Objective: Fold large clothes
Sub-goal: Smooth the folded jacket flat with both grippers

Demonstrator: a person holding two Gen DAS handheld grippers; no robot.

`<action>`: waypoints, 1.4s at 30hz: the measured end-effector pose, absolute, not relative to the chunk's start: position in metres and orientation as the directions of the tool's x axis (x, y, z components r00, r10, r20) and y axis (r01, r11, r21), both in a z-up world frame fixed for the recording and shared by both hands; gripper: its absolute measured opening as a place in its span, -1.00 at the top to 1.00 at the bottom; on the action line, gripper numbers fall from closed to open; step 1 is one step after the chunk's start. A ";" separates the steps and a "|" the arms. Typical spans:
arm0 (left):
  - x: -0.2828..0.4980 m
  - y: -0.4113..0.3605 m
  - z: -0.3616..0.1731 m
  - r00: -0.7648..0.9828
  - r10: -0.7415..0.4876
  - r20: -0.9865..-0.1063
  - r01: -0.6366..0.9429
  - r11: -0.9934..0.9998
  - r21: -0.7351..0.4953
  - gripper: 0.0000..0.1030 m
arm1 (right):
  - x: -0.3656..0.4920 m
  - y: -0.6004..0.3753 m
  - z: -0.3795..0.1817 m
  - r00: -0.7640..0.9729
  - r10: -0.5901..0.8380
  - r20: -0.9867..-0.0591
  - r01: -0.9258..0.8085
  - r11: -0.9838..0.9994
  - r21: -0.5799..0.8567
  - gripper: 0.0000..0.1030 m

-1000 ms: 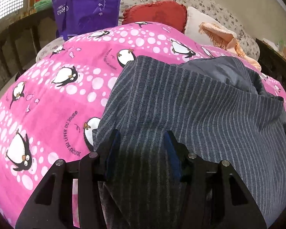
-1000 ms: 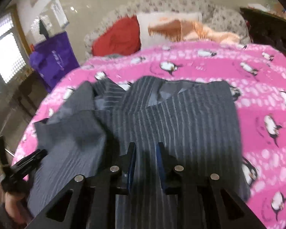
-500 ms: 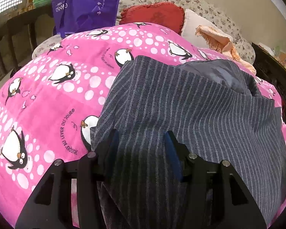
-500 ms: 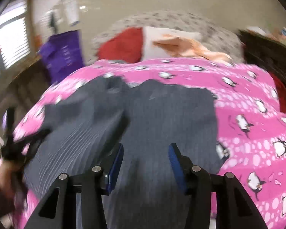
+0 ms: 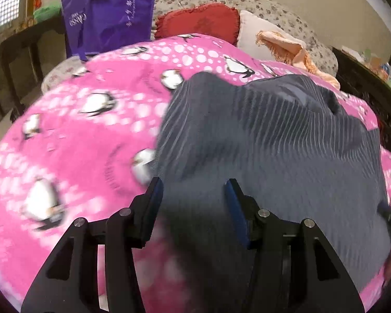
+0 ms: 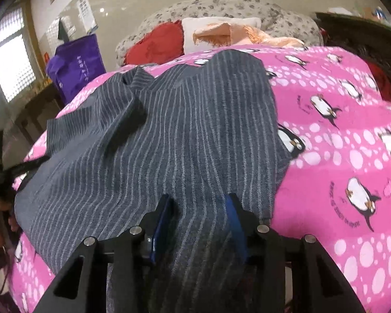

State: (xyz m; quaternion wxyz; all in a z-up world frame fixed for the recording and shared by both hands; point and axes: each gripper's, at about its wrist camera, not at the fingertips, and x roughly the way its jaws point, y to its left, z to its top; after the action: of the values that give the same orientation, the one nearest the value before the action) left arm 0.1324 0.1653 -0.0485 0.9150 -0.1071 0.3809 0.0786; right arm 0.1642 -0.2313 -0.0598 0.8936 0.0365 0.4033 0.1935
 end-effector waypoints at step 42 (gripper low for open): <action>0.040 0.102 -0.058 0.774 -0.085 -0.628 -0.071 0.973 -0.220 0.07 | 0.110 -0.229 -0.064 0.659 0.309 -0.686 -0.285 0.946 0.152 -0.14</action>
State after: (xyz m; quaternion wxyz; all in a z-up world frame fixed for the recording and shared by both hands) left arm 0.0398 0.1017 -0.0576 0.9346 -0.1162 0.3363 -0.0039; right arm 0.1096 -0.2294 -0.0635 0.9107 0.0158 0.3793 0.1632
